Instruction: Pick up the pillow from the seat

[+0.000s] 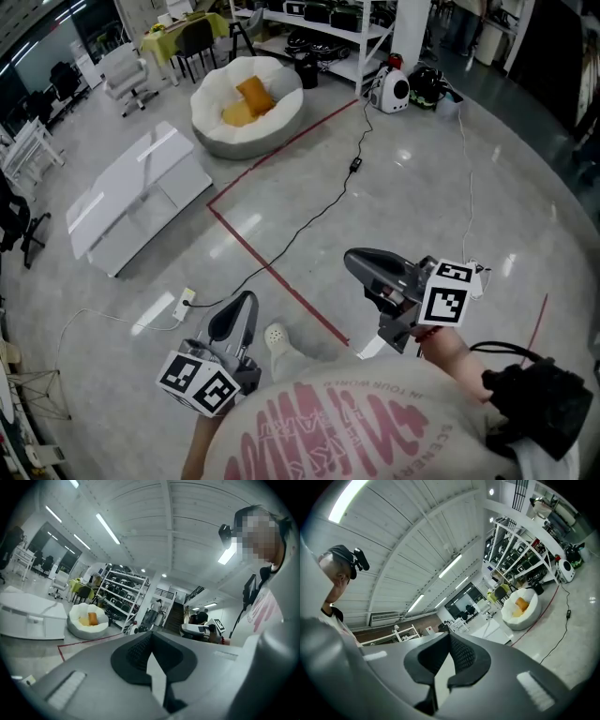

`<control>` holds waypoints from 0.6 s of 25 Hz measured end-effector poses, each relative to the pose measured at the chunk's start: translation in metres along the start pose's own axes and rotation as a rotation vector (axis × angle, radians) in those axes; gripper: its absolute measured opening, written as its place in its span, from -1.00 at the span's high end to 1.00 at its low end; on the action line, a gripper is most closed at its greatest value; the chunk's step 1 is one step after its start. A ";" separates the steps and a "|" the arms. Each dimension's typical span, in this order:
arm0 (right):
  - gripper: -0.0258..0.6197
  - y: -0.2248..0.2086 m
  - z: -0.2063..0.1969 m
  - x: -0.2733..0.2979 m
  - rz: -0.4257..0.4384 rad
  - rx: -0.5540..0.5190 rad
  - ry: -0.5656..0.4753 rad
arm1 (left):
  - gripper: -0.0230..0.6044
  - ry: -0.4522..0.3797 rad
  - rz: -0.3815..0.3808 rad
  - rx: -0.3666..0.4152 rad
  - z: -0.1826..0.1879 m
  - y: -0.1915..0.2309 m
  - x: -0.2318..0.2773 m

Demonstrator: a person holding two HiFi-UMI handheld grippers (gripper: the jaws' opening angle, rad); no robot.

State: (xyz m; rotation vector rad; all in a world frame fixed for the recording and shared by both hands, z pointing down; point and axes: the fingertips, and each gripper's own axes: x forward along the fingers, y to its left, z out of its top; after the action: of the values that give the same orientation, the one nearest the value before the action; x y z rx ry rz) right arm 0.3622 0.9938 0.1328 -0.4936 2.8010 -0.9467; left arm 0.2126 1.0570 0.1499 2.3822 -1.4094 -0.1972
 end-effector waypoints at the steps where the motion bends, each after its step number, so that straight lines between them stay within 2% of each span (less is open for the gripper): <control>1: 0.90 -0.003 0.003 0.007 -0.008 0.004 -0.004 | 0.87 0.006 -0.013 -0.006 0.005 0.009 0.006; 7: 0.90 -0.023 0.017 0.069 -0.034 0.017 -0.029 | 0.87 0.034 -0.074 0.041 0.042 0.065 0.035; 15: 0.90 -0.042 0.041 0.142 -0.059 0.019 -0.061 | 0.87 0.048 -0.101 0.051 0.083 0.137 0.056</control>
State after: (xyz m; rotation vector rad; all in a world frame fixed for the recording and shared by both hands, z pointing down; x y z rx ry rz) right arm 0.2503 0.8892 0.1219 -0.5950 2.7346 -0.9525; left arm 0.1032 0.9294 0.1286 2.4845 -1.2884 -0.1303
